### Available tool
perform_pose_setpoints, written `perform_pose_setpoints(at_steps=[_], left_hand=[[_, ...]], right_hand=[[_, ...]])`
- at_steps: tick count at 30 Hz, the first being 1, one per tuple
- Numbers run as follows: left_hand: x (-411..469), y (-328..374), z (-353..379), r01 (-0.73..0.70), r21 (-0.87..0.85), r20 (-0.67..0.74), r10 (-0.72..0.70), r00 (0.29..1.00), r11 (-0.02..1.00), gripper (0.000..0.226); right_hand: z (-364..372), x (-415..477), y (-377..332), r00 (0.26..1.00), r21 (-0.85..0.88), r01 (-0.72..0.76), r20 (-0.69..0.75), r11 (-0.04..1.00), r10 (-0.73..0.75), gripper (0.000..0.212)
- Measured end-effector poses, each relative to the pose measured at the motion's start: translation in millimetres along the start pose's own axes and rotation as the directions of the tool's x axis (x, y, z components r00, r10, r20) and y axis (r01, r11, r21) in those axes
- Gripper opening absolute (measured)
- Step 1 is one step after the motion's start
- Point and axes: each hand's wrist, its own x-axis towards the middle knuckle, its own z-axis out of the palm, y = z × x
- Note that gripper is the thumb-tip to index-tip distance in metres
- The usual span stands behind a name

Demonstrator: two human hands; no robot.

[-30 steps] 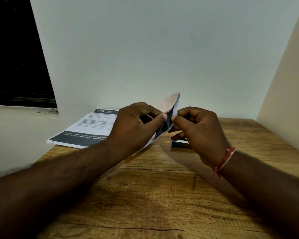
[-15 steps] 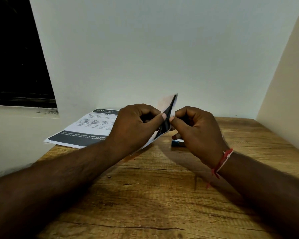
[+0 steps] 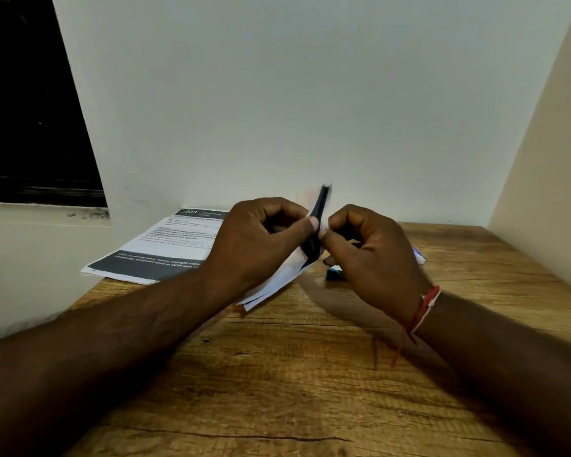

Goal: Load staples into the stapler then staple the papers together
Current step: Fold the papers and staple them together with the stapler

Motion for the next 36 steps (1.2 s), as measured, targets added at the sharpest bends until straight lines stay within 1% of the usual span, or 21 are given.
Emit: perform_pose_setpoints(at_steps=[2, 4, 6, 11, 16, 18, 21, 25, 28, 32, 34, 36], left_hand=[[0, 1, 0, -0.002, 0.000, -0.026, 0.002, 1.000, 1.000, 0.003], [2, 1, -2, 0.006, 0.001, -0.041, -0.006, 0.999, 1.000, 0.005], [4, 0, -3, 0.010, 0.015, -0.044, -0.010, 0.999, 1.000, 0.009], [5, -3, -2, -0.009, 0.060, -0.040, 0.012, 0.999, 0.998, 0.013], [4, -5, 2, -0.029, 0.068, -0.021, 0.031, 0.999, 0.997, 0.010], [3, -6, 2, -0.016, 0.057, -0.007, 0.017, 1.000, 0.998, 0.010], [2, -6, 2, 0.002, 0.029, 0.018, -0.003, 1.000, 1.000, 0.011], [1, -4, 1, -0.007, 0.003, 0.019, 0.007, 1.000, 1.000, 0.011], [1, -1, 0, -0.008, -0.006, 0.024, 0.008, 1.000, 1.000, 0.011], [3, -3, -1, 0.022, -0.046, 0.024, -0.021, 0.999, 0.999, 0.022], [4, -3, -3, 0.027, -0.055, 0.005, -0.026, 1.000, 0.998, 0.021], [7, -4, -6, 0.034, -0.009, -0.029, -0.034, 0.999, 0.999, 0.018]], right_hand=[[1, -2, -1, 0.997, -0.044, 0.075, 0.029, 0.996, -0.074, 0.017], [2, -3, -2, 0.993, -0.060, 0.104, 0.057, 0.993, -0.100, 0.016], [3, -4, -1, 0.994, -0.073, 0.093, 0.062, 0.993, -0.088, 0.015], [3, -3, -4, 1.000, -0.053, 0.012, -0.014, 0.999, -0.012, 0.014], [1, 1, -3, 0.993, 0.084, -0.112, -0.013, 0.990, 0.113, 0.021], [0, 3, -3, 0.989, 0.105, -0.146, -0.015, 0.984, 0.148, 0.022], [-1, 3, -2, 0.988, 0.138, -0.155, 0.000, 0.978, 0.157, 0.024], [0, 3, -1, 0.990, 0.144, -0.140, 0.014, 0.980, 0.139, 0.024], [0, 3, -2, 0.992, 0.180, -0.128, 0.018, 0.975, 0.127, 0.025], [0, 4, -1, 0.991, 0.229, -0.132, 0.025, 0.965, 0.129, 0.022], [-2, 6, -1, 0.989, 0.286, -0.150, 0.028, 0.946, 0.148, 0.021], [-4, 8, 0, 0.983, 0.382, -0.181, 0.031, 0.906, 0.183, 0.021]])
